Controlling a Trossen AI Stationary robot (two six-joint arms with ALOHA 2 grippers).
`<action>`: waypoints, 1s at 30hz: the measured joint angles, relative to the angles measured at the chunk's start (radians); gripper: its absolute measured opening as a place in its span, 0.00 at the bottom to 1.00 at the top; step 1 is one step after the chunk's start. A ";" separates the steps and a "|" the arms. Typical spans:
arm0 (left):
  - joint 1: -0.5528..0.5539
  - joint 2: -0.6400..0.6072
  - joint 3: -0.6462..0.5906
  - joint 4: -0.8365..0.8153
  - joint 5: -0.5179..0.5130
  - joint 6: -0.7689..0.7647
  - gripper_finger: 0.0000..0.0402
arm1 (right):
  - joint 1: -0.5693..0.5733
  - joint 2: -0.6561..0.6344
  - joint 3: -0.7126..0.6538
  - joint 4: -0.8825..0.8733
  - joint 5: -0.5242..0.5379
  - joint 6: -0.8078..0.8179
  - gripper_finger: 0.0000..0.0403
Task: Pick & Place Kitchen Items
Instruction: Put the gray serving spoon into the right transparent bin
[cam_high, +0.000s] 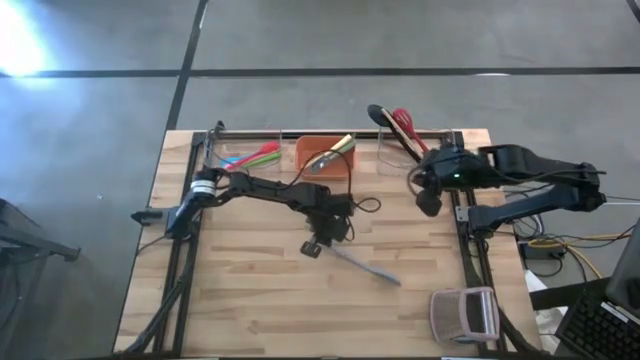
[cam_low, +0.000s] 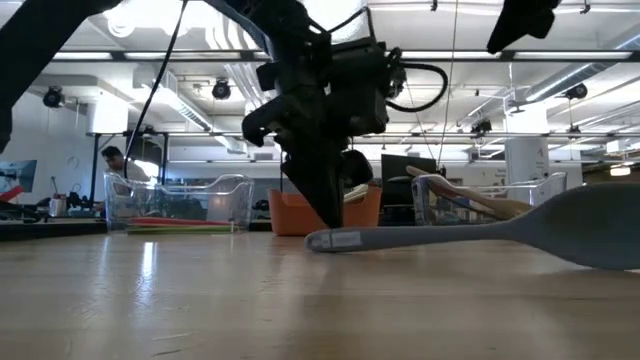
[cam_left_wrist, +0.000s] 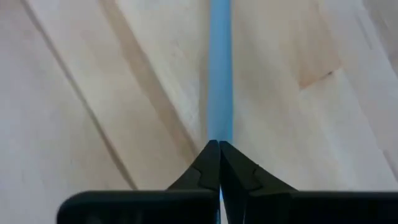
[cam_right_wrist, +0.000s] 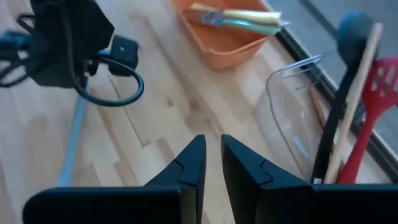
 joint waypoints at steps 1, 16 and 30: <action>0.003 -0.008 -0.019 0.023 0.000 -0.009 0.01 | 0.002 -0.020 -0.004 0.002 0.012 0.012 0.11; -0.008 -0.080 -0.126 0.150 -0.245 0.050 0.10 | 0.001 -0.108 -0.068 0.102 0.031 0.016 0.11; -0.075 -0.081 -0.081 0.185 -0.299 0.159 0.67 | 0.001 -0.087 -0.070 0.101 0.028 0.010 0.11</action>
